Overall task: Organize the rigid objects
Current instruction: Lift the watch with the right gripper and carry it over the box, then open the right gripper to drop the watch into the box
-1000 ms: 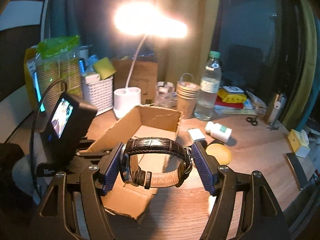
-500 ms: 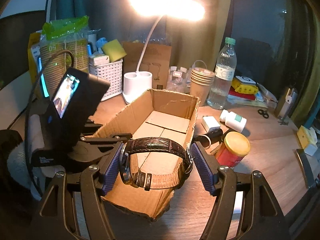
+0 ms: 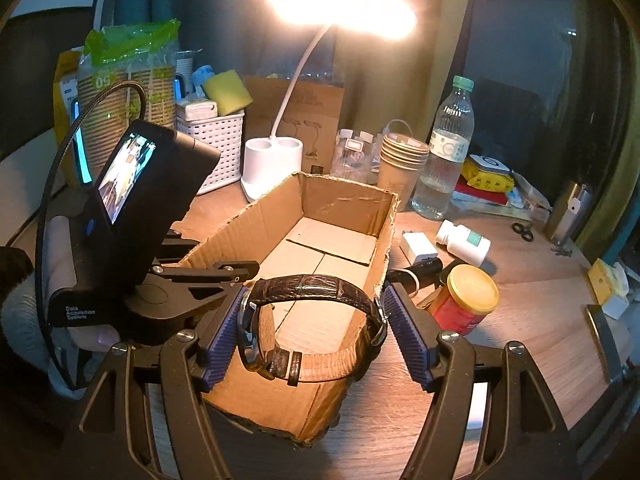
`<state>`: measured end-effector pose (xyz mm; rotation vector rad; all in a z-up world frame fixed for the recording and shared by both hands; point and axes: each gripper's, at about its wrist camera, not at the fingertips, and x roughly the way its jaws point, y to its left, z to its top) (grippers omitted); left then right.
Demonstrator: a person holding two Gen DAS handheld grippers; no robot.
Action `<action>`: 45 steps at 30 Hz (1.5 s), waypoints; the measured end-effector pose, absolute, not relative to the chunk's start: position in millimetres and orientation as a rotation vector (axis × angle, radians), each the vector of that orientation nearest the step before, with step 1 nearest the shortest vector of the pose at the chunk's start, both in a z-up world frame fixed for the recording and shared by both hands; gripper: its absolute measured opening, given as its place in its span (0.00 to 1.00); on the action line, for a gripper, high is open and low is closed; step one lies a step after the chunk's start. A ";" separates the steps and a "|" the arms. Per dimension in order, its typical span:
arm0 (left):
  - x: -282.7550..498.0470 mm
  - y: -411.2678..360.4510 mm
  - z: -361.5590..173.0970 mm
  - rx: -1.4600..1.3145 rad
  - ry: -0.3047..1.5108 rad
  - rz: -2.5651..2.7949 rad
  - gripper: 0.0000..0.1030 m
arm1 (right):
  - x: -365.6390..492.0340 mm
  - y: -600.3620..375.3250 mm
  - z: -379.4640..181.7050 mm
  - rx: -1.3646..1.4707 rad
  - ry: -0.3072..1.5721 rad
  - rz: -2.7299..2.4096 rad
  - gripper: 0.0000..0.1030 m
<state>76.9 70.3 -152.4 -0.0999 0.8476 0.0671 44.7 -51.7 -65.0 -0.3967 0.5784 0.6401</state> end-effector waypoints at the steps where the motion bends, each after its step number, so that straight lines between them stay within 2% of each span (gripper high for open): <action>1: 76.9 70.3 -152.5 -0.100 0.848 0.067 0.14 | 44.4 -51.2 -65.1 -0.402 0.577 0.640 0.71; 15: 77.3 71.0 -152.6 -0.098 0.851 0.065 0.14 | 41.9 -55.1 -52.5 -0.350 0.578 0.701 0.72; 18: 77.7 72.9 -152.3 -0.098 0.850 0.067 0.14 | 46.1 -59.7 -50.6 -0.329 0.578 0.682 0.77; 45: 77.3 72.8 -152.0 -0.098 0.851 0.068 0.14 | 84.6 -137.5 -55.5 -0.274 0.611 0.405 0.77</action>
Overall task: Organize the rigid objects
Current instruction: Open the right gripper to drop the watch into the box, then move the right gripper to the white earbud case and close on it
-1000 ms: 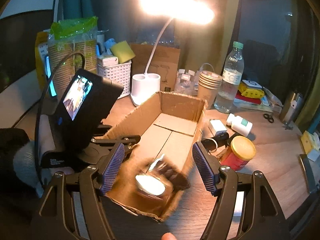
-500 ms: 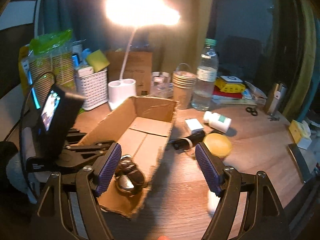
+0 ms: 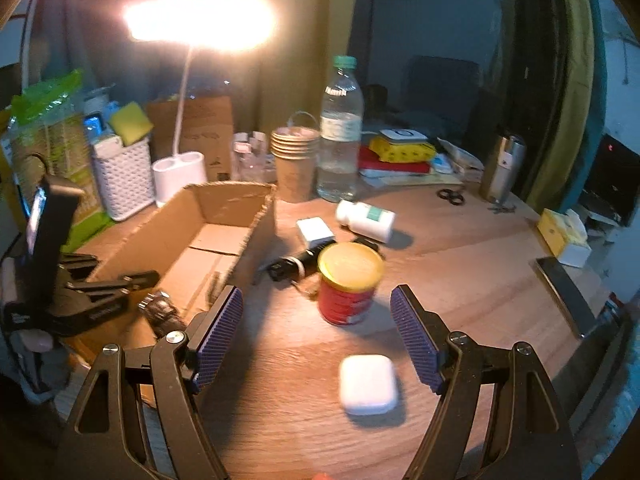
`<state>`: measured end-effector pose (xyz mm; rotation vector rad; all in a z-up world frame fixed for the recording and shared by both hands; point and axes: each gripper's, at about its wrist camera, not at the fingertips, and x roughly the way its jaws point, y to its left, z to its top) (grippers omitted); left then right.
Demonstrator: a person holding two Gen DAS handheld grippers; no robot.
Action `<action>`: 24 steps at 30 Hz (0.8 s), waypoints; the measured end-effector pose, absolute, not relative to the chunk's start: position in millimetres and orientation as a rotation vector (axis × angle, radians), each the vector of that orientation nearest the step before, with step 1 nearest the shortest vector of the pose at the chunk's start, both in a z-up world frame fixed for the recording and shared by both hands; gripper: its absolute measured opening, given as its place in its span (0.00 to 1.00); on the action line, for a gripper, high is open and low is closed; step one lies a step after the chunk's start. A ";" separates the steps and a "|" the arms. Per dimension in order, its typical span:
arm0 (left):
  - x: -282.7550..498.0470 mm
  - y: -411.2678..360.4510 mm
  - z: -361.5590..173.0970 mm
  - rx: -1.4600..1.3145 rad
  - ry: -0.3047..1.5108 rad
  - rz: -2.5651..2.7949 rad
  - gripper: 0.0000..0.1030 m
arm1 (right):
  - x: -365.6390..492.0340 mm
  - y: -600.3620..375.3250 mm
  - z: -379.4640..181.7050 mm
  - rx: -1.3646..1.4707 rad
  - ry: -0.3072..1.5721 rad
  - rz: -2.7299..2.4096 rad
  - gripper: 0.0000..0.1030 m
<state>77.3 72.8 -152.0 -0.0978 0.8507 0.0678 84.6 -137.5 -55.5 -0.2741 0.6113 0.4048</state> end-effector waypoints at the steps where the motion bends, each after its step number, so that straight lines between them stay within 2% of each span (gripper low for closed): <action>1: 77.3 72.8 -152.0 -0.098 0.851 0.068 0.14 | 85.3 -139.2 -57.3 -0.280 0.614 0.395 0.77; 24: 76.9 71.4 -151.6 -0.086 0.849 0.076 0.14 | 124.7 -170.0 -119.3 -0.231 0.820 0.334 0.77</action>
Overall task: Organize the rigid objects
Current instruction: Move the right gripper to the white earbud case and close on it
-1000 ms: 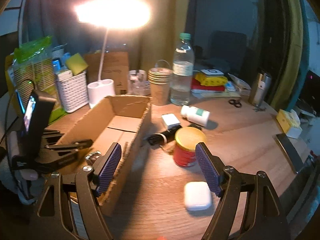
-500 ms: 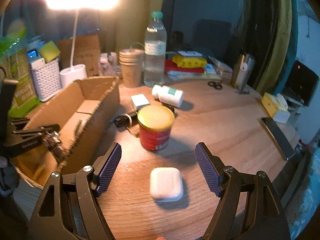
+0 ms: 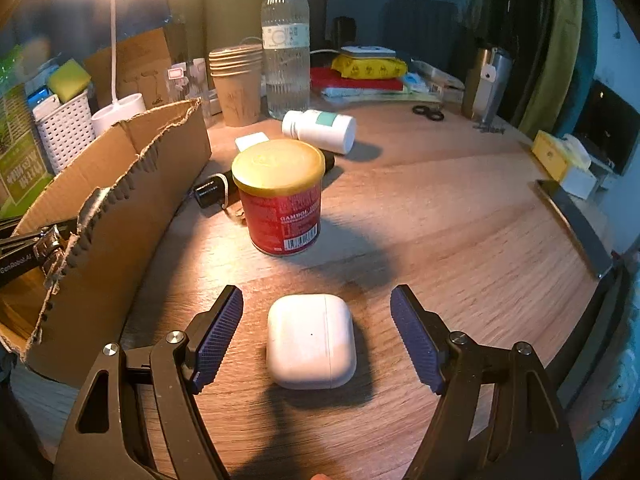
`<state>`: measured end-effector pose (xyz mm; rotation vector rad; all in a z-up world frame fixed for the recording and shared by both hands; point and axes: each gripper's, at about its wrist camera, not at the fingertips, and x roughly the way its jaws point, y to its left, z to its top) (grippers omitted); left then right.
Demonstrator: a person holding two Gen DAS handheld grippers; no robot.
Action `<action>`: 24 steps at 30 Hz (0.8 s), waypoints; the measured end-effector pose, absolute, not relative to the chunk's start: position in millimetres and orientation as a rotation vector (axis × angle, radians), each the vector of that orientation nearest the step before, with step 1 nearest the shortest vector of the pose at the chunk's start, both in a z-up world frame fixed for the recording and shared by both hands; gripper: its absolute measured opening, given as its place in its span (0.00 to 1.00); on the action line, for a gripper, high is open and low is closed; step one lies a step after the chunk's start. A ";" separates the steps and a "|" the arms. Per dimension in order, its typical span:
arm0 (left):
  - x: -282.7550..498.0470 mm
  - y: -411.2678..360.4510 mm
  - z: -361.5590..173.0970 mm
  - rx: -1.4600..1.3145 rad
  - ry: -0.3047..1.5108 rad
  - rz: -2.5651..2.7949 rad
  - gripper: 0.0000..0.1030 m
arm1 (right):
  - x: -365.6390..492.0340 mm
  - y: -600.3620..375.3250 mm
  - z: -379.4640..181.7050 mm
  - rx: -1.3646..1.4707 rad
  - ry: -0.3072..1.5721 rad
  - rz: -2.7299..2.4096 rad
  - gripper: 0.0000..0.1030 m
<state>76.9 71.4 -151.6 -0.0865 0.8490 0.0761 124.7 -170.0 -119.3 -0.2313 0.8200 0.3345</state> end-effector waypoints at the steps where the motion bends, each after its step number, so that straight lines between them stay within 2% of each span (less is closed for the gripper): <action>1: 76.8 70.7 -151.5 -0.081 0.848 0.079 0.14 | 125.3 -170.2 -120.3 -0.230 0.824 0.335 0.77; 24: 76.2 65.5 -151.8 -0.076 0.847 0.089 0.14 | 129.5 -171.9 -135.4 -0.223 0.870 0.355 0.75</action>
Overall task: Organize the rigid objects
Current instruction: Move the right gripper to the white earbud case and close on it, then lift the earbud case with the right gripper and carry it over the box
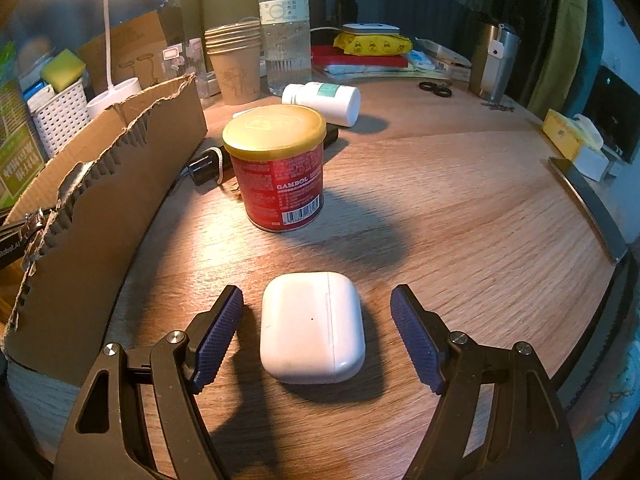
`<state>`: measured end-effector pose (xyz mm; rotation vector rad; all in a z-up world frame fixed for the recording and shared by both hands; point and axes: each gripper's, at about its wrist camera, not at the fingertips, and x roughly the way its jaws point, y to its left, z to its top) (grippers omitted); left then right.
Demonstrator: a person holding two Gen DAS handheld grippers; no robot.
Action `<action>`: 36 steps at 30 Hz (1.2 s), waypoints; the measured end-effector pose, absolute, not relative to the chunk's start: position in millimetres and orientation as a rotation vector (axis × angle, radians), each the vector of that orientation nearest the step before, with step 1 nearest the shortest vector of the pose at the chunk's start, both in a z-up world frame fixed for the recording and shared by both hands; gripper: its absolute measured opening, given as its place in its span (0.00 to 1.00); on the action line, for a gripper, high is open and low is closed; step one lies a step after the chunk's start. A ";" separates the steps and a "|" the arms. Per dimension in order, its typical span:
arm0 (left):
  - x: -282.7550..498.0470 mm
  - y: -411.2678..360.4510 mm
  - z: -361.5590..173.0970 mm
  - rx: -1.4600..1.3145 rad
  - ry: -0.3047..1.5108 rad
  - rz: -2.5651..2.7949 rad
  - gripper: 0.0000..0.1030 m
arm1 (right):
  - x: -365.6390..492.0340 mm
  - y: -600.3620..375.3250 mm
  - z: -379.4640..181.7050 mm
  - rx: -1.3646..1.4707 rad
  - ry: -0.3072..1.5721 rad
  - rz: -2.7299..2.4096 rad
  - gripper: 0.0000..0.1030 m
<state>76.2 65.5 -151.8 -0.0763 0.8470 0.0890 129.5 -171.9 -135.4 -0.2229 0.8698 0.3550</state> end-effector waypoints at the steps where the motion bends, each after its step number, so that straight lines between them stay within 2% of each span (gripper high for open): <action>1: 76.0 65.4 -151.7 -0.077 0.847 0.089 0.14 | 129.1 -171.4 -135.0 -0.224 0.866 0.357 0.70; 2: 75.9 65.2 -151.7 -0.077 0.847 0.088 0.14 | 128.6 -171.0 -134.4 -0.226 0.863 0.359 0.67; 4: 76.0 65.2 -151.7 -0.077 0.847 0.089 0.14 | 128.1 -170.3 -133.6 -0.227 0.859 0.362 0.54; 6: 75.9 65.0 -151.7 -0.076 0.847 0.089 0.14 | 127.5 -170.0 -132.7 -0.230 0.855 0.360 0.47; 17: 76.0 65.5 -151.7 -0.077 0.847 0.089 0.14 | 122.4 -162.9 -130.7 -0.251 0.844 0.374 0.47; 36: 76.2 65.9 -151.7 -0.077 0.847 0.088 0.14 | 100.8 -146.2 -96.1 -0.272 0.748 0.427 0.47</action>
